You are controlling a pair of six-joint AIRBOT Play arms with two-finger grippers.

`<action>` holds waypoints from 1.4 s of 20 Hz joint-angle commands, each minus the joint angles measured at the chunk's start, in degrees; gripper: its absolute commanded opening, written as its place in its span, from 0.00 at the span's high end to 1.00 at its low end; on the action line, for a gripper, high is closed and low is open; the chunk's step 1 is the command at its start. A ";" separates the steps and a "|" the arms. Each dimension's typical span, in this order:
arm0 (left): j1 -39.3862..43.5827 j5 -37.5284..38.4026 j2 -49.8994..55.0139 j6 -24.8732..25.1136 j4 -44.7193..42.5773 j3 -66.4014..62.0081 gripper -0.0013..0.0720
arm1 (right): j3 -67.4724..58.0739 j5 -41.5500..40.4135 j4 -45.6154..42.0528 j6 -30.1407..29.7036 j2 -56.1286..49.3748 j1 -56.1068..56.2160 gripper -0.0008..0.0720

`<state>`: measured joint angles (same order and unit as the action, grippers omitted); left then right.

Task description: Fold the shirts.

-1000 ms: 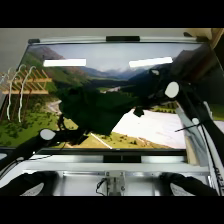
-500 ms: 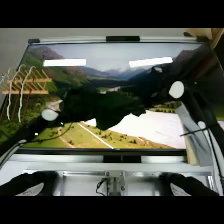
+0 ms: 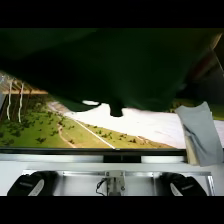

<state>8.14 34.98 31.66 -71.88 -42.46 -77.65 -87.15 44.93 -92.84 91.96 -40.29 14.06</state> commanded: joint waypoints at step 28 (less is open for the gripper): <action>-3.10 -6.93 49.37 -19.08 -1.55 21.97 0.94 | -2.71 -2.43 9.18 16.00 -57.24 0.09 0.91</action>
<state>4.93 27.11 73.56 -90.96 -53.58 -55.83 -89.80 40.27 -94.30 105.14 -91.57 14.06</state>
